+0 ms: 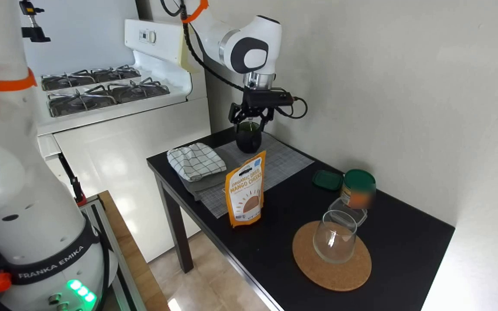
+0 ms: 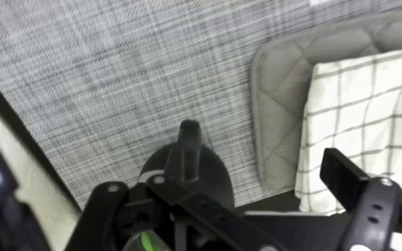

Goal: Move the black mug to the grey placemat.

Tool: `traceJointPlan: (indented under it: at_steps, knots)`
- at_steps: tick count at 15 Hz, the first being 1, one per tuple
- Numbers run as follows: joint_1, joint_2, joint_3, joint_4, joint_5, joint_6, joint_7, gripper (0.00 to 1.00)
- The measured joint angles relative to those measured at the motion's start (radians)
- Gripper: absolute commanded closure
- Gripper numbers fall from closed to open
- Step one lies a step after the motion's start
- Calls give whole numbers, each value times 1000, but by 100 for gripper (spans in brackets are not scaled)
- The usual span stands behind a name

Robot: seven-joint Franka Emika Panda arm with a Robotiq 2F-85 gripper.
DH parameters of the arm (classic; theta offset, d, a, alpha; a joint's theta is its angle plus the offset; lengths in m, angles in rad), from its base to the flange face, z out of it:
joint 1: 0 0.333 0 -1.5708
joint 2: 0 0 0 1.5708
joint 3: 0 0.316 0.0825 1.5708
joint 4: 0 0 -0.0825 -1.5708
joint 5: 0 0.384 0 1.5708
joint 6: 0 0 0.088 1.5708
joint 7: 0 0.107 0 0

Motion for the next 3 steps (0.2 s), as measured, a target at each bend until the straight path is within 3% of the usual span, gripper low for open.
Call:
traceJointPlan:
  at_steps: [3]
  knots:
    - [26,-106,-54,-96,-143,-63,147,1]
